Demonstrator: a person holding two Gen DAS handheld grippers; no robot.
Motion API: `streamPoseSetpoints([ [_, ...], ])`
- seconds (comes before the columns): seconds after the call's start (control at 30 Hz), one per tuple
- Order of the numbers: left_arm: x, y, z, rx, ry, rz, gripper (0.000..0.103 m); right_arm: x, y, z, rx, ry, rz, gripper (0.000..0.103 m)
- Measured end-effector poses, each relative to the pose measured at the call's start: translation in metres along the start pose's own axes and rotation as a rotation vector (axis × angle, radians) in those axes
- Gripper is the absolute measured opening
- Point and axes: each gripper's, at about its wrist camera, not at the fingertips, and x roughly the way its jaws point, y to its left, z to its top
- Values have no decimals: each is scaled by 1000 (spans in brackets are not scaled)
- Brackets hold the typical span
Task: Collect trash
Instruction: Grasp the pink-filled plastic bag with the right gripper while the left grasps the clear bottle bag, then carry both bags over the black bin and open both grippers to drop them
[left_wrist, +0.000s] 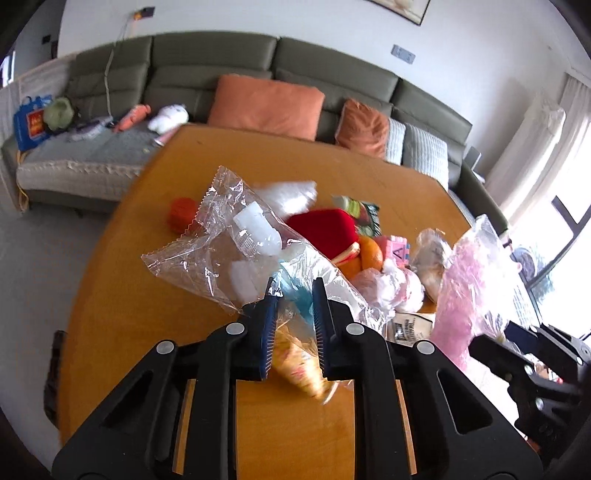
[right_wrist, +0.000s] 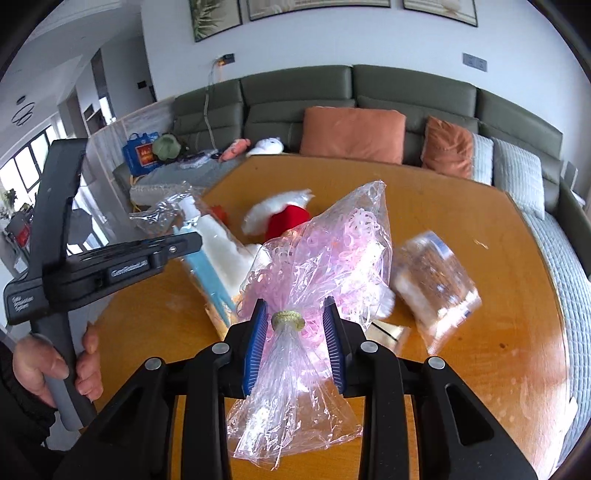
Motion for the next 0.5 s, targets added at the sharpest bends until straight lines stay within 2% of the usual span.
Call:
streamPoseSetpoints([
  [0.2,-42,45,-4,-34,-51,78,18,14,54,14,-64,2,71,32],
  [0.5,-99,144,-31,-165,-93,244,18,42,152,30,-197,35,200,32],
])
